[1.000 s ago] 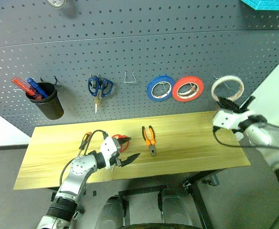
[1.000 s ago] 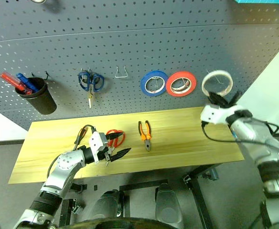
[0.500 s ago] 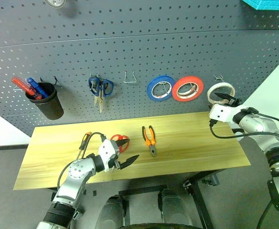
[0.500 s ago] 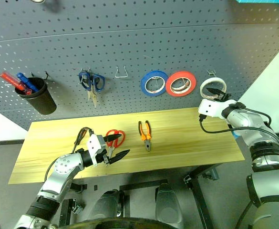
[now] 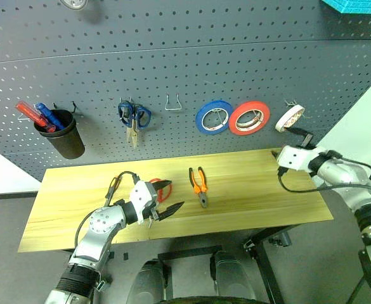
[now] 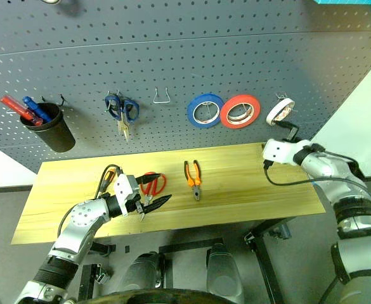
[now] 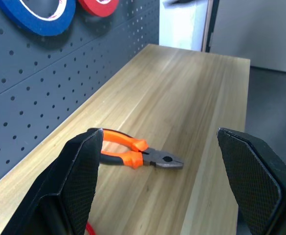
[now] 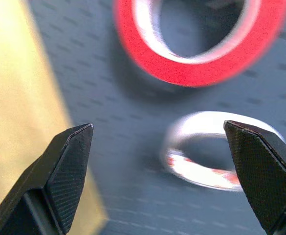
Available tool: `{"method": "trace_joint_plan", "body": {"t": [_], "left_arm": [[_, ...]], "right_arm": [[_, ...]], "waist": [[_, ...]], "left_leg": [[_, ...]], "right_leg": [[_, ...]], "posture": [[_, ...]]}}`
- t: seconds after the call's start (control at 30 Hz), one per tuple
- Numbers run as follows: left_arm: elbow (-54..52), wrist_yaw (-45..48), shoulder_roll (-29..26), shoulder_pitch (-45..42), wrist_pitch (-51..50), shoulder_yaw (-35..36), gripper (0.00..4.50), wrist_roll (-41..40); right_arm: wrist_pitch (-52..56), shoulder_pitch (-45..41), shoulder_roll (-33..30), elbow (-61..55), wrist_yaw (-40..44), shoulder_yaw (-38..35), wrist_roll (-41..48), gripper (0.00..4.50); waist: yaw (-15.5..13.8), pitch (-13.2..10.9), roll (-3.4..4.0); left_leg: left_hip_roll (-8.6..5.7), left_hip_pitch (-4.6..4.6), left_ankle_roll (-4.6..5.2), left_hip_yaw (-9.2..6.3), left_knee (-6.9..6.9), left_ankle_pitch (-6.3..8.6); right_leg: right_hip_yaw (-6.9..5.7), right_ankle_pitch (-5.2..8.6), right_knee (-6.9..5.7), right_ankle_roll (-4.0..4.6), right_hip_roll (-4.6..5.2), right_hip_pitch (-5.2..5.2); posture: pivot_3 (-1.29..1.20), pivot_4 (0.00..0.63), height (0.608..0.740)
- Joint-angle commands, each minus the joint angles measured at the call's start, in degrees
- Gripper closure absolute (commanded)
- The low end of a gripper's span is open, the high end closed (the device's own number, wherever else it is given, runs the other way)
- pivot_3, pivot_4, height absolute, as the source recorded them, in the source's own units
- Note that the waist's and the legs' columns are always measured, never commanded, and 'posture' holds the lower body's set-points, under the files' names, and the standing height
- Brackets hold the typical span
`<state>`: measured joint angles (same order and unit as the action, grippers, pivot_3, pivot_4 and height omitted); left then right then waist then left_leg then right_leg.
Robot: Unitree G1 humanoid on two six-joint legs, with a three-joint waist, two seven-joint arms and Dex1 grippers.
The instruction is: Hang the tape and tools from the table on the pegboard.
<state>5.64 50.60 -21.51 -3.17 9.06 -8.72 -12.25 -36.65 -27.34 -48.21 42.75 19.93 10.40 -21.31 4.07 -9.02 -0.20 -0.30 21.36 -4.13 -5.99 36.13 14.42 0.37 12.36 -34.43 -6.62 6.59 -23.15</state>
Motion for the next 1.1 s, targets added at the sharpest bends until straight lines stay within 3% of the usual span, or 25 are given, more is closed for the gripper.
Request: {"method": "trace_joint_plan", "body": {"t": [0.03,0.33,0.53,0.87,1.1], "left_arm": [[-0.5,1.0,-0.6,-1.2,0.8,1.3,0.6,-1.6],[-1.1,2.2,-0.2,-1.0,2.1,3.0,0.6,-4.1],[0.3,2.9,-1.3,0.1,3.3,4.9,0.6,-5.4],[1.1,5.2,-5.4,3.5,2.1,10.4,0.6,-7.9],[-1.5,4.7,-6.3,5.2,0.5,11.0,0.6,-8.0]], "right_arm": [[0.5,2.6,0.7,-4.6,5.0,-1.7,5.6,0.05],[2.8,11.2,3.7,-12.1,12.1,-1.2,11.8,0.05],[11.1,15.3,9.1,-19.6,18.8,0.3,17.1,0.05],[26.1,14.3,17.5,-24.8,20.6,1.0,18.5,0.05],[28.6,13.4,19.2,-24.5,20.4,0.9,17.9,0.05]], "waist": [[0.0,0.0,0.0],[-0.1,0.0,0.0],[0.0,0.0,0.0],[-0.1,0.0,0.0],[-0.2,0.0,0.0]], "left_leg": [[0.0,-0.01,0.0,0.01,0.01,0.0],[0.0,-0.07,0.0,0.04,0.09,0.0],[0.02,-0.09,0.0,0.04,0.09,0.0],[0.02,-0.06,0.0,0.02,0.11,0.0],[0.02,-0.04,0.0,0.02,0.11,0.0]], "right_leg": [[0.0,0.0,0.0,0.0,0.0,0.01],[0.04,0.1,-0.11,-0.17,-0.01,0.03],[0.06,0.1,-0.15,-0.17,-0.04,0.02],[0.07,0.13,-0.26,-0.19,-0.04,-0.07],[0.06,0.13,-0.26,-0.2,-0.04,-0.1]], "posture": [[-0.12,0.114,0.73],[-0.12,0.111,0.73],[-0.12,0.111,0.73],[-0.1,0.114,0.73],[-0.08,0.113,0.73]]}}
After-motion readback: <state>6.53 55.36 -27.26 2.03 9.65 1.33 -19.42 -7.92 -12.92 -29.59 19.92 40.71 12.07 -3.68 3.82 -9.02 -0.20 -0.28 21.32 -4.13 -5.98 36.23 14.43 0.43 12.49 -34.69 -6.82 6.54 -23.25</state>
